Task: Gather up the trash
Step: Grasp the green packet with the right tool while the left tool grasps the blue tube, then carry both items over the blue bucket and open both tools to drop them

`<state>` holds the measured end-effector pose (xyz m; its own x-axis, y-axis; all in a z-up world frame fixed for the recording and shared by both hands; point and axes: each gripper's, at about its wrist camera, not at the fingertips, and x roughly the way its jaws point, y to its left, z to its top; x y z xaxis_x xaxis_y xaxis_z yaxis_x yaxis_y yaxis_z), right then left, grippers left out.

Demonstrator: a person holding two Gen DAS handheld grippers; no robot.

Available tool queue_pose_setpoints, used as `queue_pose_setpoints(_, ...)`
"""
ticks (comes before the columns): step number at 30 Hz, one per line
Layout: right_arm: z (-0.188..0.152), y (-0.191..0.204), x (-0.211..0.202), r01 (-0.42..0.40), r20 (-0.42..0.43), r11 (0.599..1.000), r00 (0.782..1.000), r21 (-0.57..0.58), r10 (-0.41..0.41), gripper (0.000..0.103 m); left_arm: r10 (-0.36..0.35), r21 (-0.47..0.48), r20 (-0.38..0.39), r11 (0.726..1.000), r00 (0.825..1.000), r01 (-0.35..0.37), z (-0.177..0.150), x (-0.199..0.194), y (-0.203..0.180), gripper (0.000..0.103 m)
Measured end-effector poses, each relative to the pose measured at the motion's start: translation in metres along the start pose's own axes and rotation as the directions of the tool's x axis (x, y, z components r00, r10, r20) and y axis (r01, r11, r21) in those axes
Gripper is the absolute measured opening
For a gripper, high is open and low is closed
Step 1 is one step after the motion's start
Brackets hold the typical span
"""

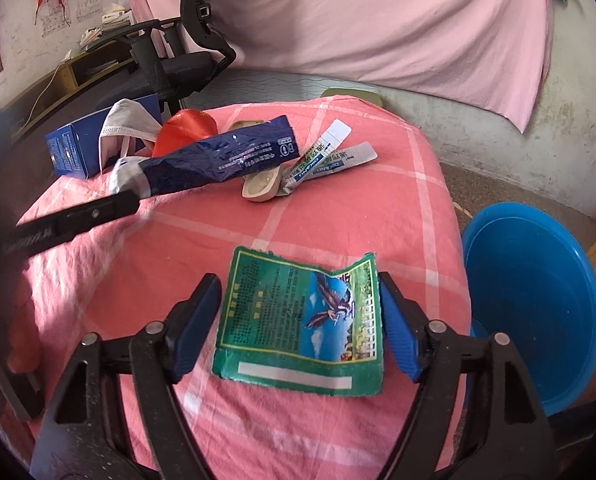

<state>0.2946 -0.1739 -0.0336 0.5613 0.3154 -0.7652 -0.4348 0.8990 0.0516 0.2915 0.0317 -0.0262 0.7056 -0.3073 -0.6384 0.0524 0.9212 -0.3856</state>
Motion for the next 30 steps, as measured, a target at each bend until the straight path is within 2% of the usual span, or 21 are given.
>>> queue_pose_setpoints(6, -0.004, 0.0, 0.003, 0.009, -0.03, 1.0, 0.999, 0.008, -0.009, 0.095, 0.033, 0.04, 0.039, 0.999, 0.999, -0.035, -0.016, -0.017, -0.015, 0.003)
queue_pose_setpoints(9, -0.004, 0.002, 0.003, 0.028, -0.034, 1.0, 0.999, 0.002, -0.028, 0.09, 0.042, 0.051, 0.045, 0.998, 0.998, -0.044, -0.024, -0.021, -0.022, 0.003)
queue_pose_setpoints(10, -0.005, 0.002, 0.002, 0.026, -0.032, 1.0, 0.999, 0.002, -0.026, 0.086, 0.045, 0.054, 0.047, 0.997, 0.998, -0.048, -0.025, -0.022, -0.024, 0.003)
queue_pose_setpoints(11, -0.005, 0.002, 0.0, 0.022, -0.026, 1.0, 0.999, 0.002, -0.022, 0.076, 0.053, 0.058, 0.052, 0.997, 0.997, -0.056, -0.027, -0.023, -0.026, 0.003)
queue_pose_setpoints(12, -0.005, 0.002, -0.001, 0.021, -0.022, 1.0, 1.0, 0.004, -0.021, 0.076, 0.057, 0.062, 0.059, 0.996, 0.997, -0.061, -0.029, -0.025, -0.028, 0.003)
queue_pose_setpoints(16, -0.009, 0.002, -0.009, 0.027, 0.009, 1.0, 1.0, 0.01, -0.027, 0.071, 0.075, 0.116, 0.113, 0.989, 0.991, -0.088, -0.036, -0.036, -0.039, 0.003)
queue_pose_setpoints(22, -0.013, -0.002, -0.031, 0.002, 0.096, 0.999, 0.995, 0.033, -0.005, 0.066, 0.072, 0.185, 0.236, 0.976, 0.969, -0.118, -0.043, -0.054, -0.058, 0.003)
queue_pose_setpoints(25, -0.013, -0.01, -0.049, -0.018, 0.183, 0.998, 0.983, 0.061, 0.006, 0.066, 0.059, 0.202, 0.279, 0.972, 0.958, -0.119, -0.043, -0.059, -0.068, 0.003)
queue_pose_setpoints(27, -0.014, -0.016, -0.066, -0.033, 0.269, 0.996, 0.963, 0.078, 0.011, 0.066, 0.051, 0.214, 0.309, 0.969, 0.95, -0.121, -0.042, -0.061, -0.076, 0.003)
queue_pose_setpoints(30, -0.014, -0.023, -0.094, -0.046, 0.412, 0.994, 0.911, 0.095, 0.003, 0.066, 0.027, 0.244, 0.356, 0.962, 0.934, -0.121, -0.039, -0.065, -0.089, 0.003)
